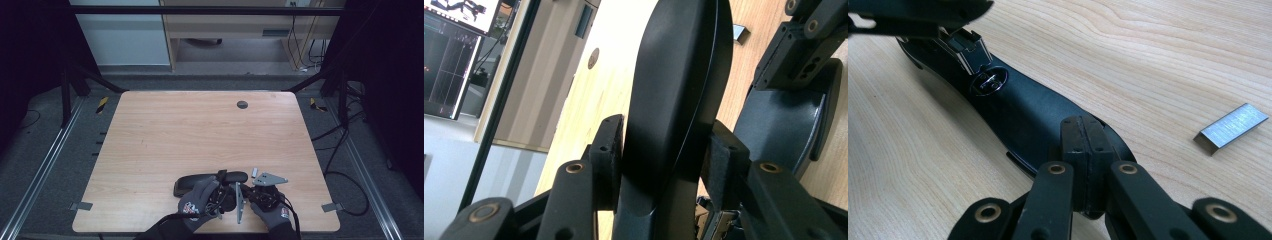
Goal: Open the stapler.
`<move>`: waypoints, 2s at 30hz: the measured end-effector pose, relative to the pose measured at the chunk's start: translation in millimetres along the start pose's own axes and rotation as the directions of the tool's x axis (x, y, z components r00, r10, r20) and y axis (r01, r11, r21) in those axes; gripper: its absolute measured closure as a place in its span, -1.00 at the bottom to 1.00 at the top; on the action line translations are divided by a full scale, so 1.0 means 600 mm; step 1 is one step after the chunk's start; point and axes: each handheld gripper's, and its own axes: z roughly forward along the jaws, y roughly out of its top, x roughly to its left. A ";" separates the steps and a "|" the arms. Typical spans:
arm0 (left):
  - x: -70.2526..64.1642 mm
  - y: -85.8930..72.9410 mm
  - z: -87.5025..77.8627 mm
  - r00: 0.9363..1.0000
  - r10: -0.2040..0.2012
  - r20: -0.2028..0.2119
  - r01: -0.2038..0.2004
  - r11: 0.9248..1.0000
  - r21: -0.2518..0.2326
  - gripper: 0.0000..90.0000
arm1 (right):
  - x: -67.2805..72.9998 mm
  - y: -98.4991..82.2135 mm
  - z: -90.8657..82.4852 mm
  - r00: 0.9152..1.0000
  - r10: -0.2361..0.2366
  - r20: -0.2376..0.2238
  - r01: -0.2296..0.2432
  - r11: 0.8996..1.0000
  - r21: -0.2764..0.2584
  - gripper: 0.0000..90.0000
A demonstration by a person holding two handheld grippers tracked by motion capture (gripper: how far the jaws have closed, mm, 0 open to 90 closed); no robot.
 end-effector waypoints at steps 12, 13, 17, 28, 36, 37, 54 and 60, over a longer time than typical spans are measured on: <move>0.018 -0.005 -0.014 0.999 -0.044 -0.005 0.044 0.999 -0.017 0.27 | 0.002 0.000 0.001 1.000 0.006 -0.001 -0.006 1.000 -0.001 1.00; 0.018 -0.005 -0.014 0.999 -0.044 -0.005 0.044 0.999 -0.017 0.27 | 0.002 0.000 0.001 1.000 0.006 -0.001 -0.006 1.000 -0.001 1.00; 0.023 -0.007 -0.017 0.997 -0.072 0.001 0.072 0.997 -0.028 0.27 | 0.002 0.000 0.001 1.000 0.001 0.000 -0.001 1.000 -0.001 1.00; 0.037 -0.011 -0.025 0.994 -0.106 0.012 0.107 0.994 -0.036 0.27 | 0.002 0.001 0.002 1.000 0.000 -0.001 0.000 1.000 -0.002 1.00; 0.051 -0.017 -0.034 0.991 -0.134 0.014 0.134 0.990 -0.047 0.28 | 0.002 0.001 0.002 1.000 0.005 0.002 -0.005 1.000 0.001 1.00; 0.052 -0.018 -0.034 0.990 -0.143 0.015 0.143 0.988 -0.051 0.28 | 0.002 0.001 0.002 1.000 0.006 0.005 -0.006 1.000 0.001 1.00; 0.084 -0.035 -0.054 0.975 -0.218 0.043 0.221 0.973 -0.074 0.29 | 0.004 0.003 0.002 1.000 -0.002 0.014 0.001 1.000 0.008 1.00; 0.096 -0.044 -0.063 0.966 -0.253 0.050 0.257 0.963 -0.083 0.29 | 0.003 0.002 0.002 1.000 0.007 0.010 -0.007 1.000 0.006 1.00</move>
